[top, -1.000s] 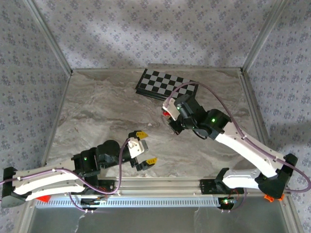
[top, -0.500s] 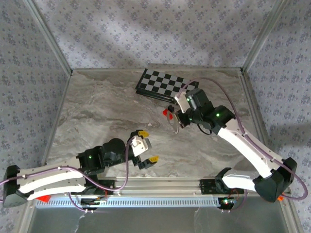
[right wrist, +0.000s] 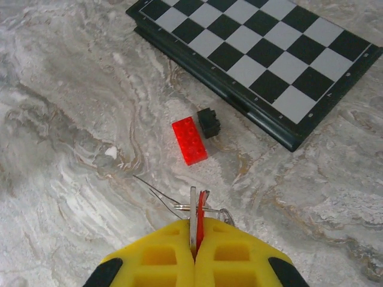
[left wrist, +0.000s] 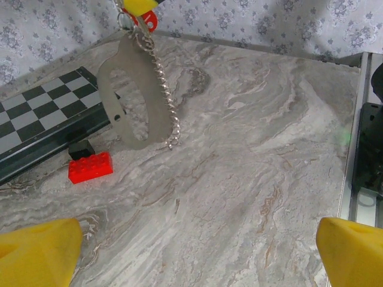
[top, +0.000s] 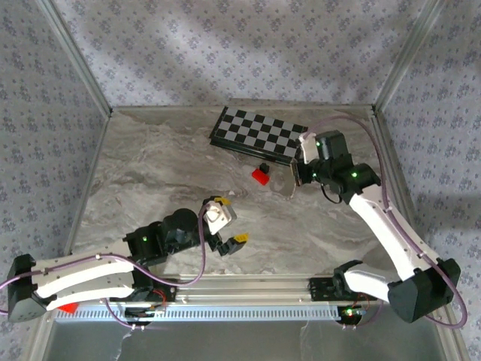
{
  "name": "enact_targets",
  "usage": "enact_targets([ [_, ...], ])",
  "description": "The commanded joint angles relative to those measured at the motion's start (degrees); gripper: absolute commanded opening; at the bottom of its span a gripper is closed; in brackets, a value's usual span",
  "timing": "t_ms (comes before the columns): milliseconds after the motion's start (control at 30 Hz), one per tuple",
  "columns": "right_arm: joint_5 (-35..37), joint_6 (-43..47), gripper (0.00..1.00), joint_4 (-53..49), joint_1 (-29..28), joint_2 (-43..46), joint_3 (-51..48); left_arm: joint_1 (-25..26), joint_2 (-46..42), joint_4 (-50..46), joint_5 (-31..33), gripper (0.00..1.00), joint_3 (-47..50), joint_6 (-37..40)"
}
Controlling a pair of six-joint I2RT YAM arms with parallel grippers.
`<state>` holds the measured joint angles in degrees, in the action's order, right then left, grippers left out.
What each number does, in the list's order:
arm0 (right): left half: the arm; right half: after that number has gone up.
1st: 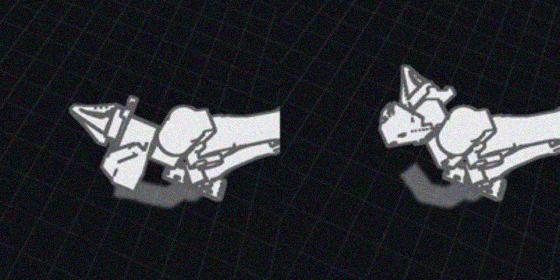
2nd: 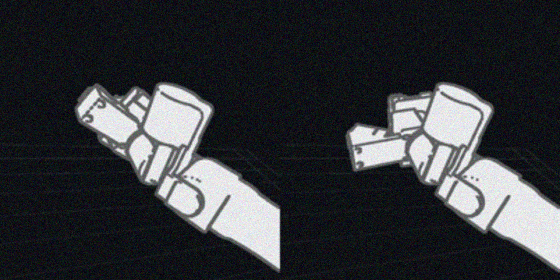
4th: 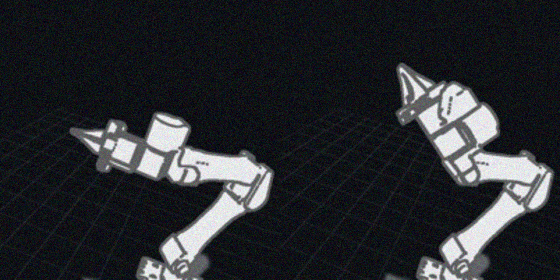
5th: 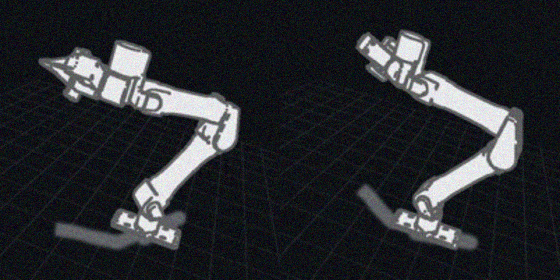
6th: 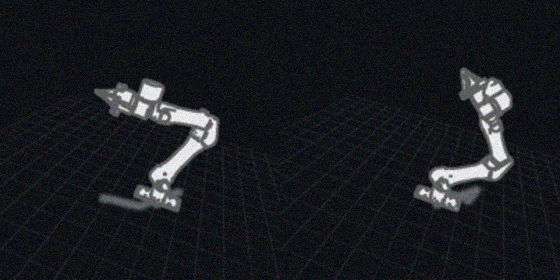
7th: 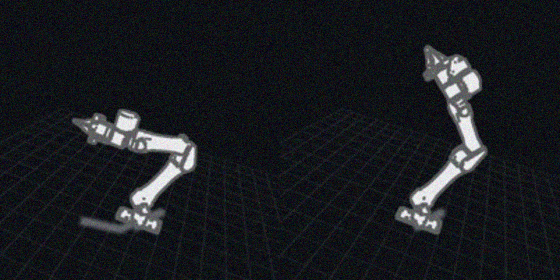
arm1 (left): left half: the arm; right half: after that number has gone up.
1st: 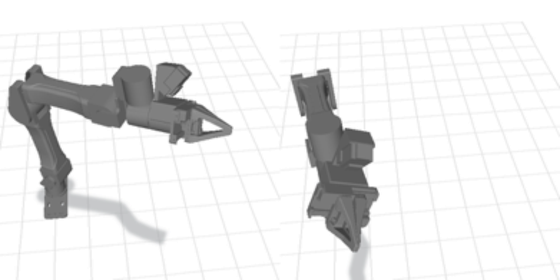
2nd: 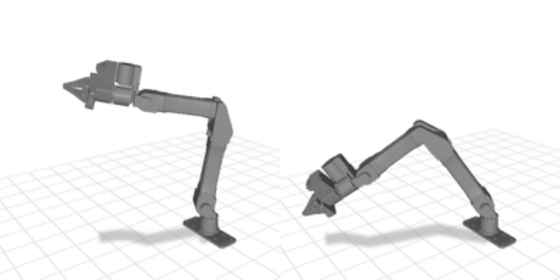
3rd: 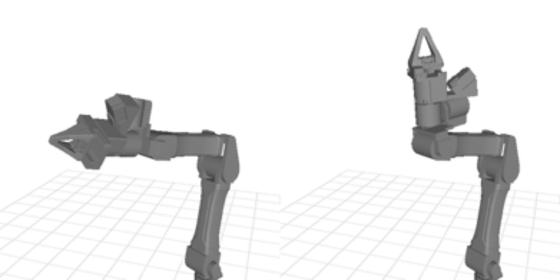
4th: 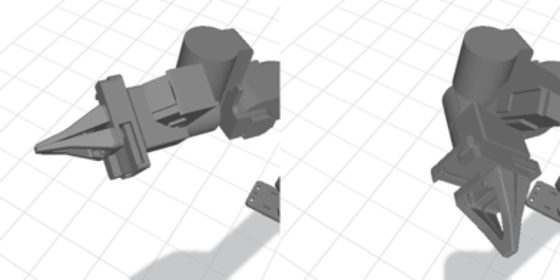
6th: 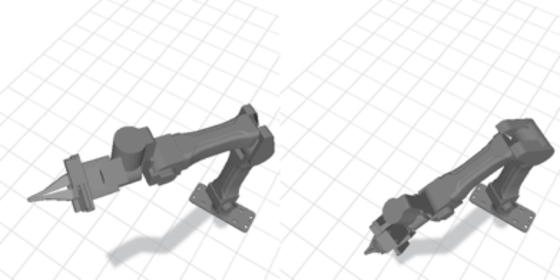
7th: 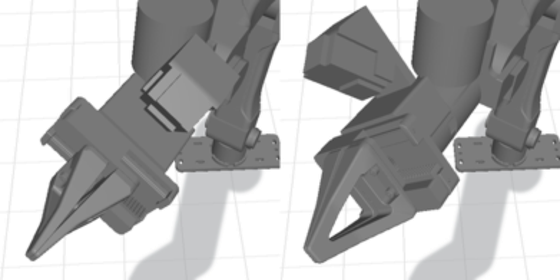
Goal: Put the keys on the keyring
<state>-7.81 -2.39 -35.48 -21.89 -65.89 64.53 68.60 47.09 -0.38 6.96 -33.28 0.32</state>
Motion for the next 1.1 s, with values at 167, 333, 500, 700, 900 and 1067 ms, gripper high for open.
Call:
enact_targets([
  [167, -3.5, -1.4, 0.0, 6.1, 4.6, -1.9, -0.5, -0.4, -0.7, 2.1, 0.8, 1.0, -0.7, -1.2],
  [333, -4.4, -1.4, 0.0, 8.1, 6.8, -4.5, -1.0, -0.5, -2.1, 2.2, 1.1, 1.0, 0.1, -1.1],
  [500, -1.6, -0.5, 0.0, 10.4, 7.1, -6.9, -1.0, -1.0, -3.2, 2.2, 1.6, 0.99, 1.4, -0.9],
  [700, -1.7, -0.7, 0.0, 12.0, 7.3, -8.8, -2.4, -1.4, -3.9, 2.3, 1.4, 1.0, 1.7, -1.1],
  [900, -2.3, -1.5, 0.0, 12.8, 7.4, -9.5, -3.6, -1.4, -4.9, 3.4, 1.6, 0.99, 2.0, -0.5],
  [1067, -3.4, -2.2, 0.0, 13.0, 7.3, -9.5, -4.7, -1.4, -4.8, 3.3, 1.6, 0.99, 1.9, -0.3],
])
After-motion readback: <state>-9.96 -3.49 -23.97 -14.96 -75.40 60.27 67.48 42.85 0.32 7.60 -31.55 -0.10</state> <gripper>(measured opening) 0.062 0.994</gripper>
